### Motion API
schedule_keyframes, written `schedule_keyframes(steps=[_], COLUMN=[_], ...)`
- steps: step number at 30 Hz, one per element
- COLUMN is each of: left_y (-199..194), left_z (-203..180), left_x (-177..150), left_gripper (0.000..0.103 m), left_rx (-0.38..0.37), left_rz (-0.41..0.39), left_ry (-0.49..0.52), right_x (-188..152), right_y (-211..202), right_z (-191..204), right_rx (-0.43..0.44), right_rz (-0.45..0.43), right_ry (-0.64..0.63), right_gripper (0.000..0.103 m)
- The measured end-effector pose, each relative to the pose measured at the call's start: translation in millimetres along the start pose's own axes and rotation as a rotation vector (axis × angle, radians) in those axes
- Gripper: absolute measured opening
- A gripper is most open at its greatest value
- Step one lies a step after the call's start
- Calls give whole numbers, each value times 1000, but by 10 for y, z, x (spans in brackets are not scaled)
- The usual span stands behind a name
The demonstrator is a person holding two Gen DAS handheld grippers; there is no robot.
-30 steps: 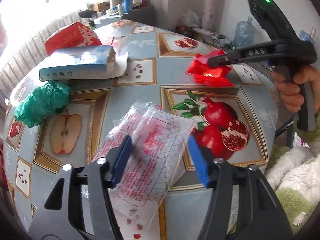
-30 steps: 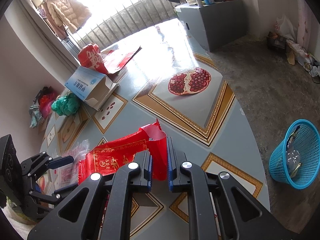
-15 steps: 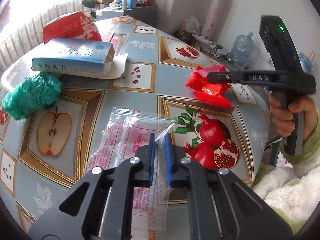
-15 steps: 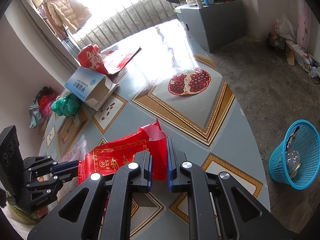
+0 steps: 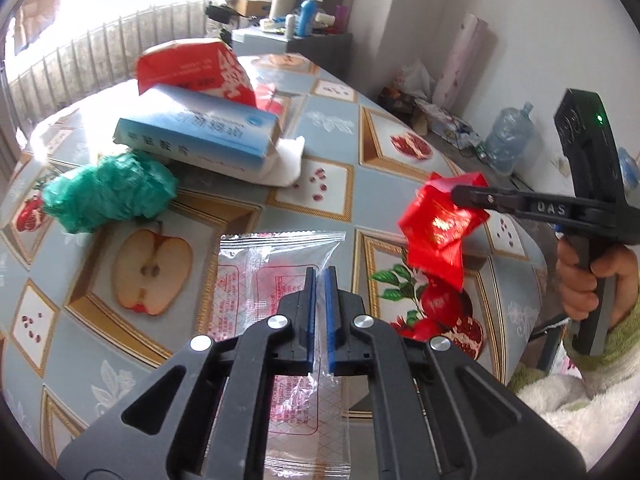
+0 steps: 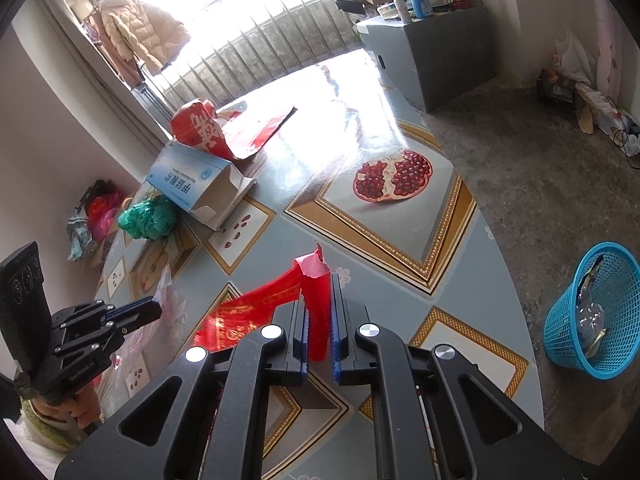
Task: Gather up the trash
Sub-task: 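Carry the plastic packet and red wrapper over the wastebasket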
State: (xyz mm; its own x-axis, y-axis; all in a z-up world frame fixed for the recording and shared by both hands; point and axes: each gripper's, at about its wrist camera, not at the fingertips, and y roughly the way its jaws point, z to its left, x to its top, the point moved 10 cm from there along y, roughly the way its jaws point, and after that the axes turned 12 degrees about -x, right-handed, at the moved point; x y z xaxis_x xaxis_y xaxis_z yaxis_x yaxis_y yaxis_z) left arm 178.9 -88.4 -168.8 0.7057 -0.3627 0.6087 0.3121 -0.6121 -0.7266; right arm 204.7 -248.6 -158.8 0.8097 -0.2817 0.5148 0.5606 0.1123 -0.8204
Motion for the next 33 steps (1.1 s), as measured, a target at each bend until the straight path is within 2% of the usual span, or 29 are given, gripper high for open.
schedule_keyframes(steps=[6, 15, 19, 23, 27, 30, 33], left_y=[-167, -399, -388, -194, 123, 477, 819], left_z=[-54, -335, -636, -1058, -1564, -2025, -2362], left_x=[133, 500, 801, 1143, 1411, 1507, 1504], left_gripper=[3, 3, 3, 3, 3, 3, 3], left_rx=[42, 15, -54, -176, -320, -424, -475], left_rz=[-55, -149, -185, -191, -149, -93, -32], left_ry=[31, 83, 134, 185, 219, 254, 277], right_x=[59, 218, 313, 404, 448, 396, 283], right_y=[-161, -558, -760, -1015, -1260, -1377, -1383], right_z=[42, -110, -402, -848, -1358, -1835, -2239], right_rx=[2, -22, -62, -125, -212, -319, -404], right_rz=[-40, -141, -191, -243, -292, -310, -301], right_ry=[-5, 20, 69, 142, 215, 275, 326], right_gripper=[8, 8, 8, 8, 8, 8, 8])
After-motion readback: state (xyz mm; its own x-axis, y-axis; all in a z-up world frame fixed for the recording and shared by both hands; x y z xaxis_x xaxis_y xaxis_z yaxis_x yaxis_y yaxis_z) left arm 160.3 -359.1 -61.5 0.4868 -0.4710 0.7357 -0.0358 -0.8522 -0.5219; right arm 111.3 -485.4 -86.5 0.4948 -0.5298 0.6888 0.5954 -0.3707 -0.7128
